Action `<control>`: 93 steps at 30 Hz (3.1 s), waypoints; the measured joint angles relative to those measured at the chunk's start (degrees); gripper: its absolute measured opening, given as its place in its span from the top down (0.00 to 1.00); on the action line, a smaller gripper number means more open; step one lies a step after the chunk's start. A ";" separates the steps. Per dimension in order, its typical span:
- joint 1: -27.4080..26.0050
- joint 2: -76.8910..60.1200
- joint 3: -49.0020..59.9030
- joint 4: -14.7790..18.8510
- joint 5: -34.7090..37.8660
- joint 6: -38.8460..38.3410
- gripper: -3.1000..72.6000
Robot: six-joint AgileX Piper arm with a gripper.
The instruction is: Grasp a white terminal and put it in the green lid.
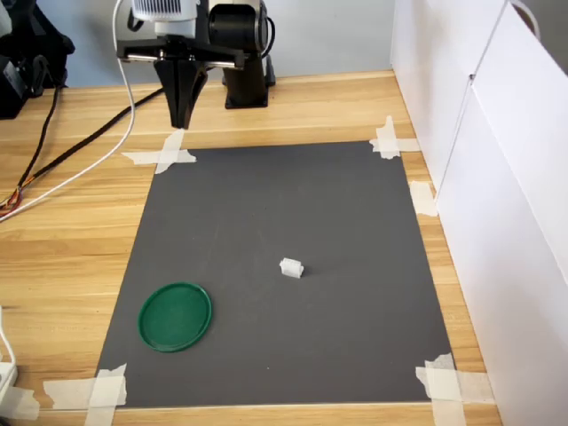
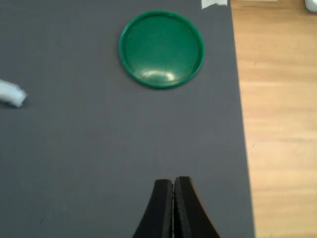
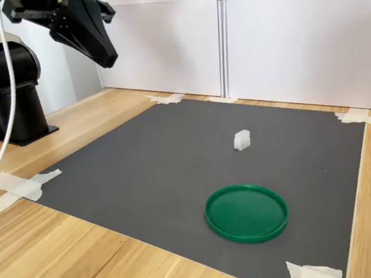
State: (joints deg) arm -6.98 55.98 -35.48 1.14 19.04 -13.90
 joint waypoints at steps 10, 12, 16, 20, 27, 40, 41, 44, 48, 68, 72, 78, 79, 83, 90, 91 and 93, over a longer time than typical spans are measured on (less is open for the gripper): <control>5.19 13.63 -9.79 -8.98 -0.22 -5.23 0.99; 8.11 15.26 -10.68 -11.19 -0.32 -7.69 0.99; 12.59 17.97 -11.97 -13.64 0.03 -12.53 0.99; 14.01 20.86 -14.35 -14.60 3.04 -14.83 0.99; 14.12 27.46 -20.41 -14.43 5.12 -15.57 0.99; 15.03 32.06 -29.92 -0.39 17.63 -29.31 0.99; 15.67 32.06 -29.99 0.09 18.37 -29.98 0.99; 17.87 32.20 -30.05 0.30 19.88 -30.32 0.99; 20.04 33.74 -30.24 -0.69 20.68 -28.78 0.99; 23.42 36.56 -35.07 -3.43 23.90 -23.11 0.88; 25.28 37.49 -36.89 -1.79 27.64 -23.19 0.82; 25.51 40.28 -39.16 -4.62 32.29 -21.06 0.67; 25.51 40.45 -39.30 -5.04 32.42 -20.78 0.64; 25.51 40.58 -39.51 -5.82 31.75 -20.57 0.43; 22.84 40.58 -40.61 -5.84 29.44 -24.60 0.21; 21.71 40.58 -41.21 -4.92 29.44 -25.86 0.21; 19.51 40.58 -42.47 -2.93 29.50 -30.15 0.20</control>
State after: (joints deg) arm 12.53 96.57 -77.94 -1.79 48.54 -44.05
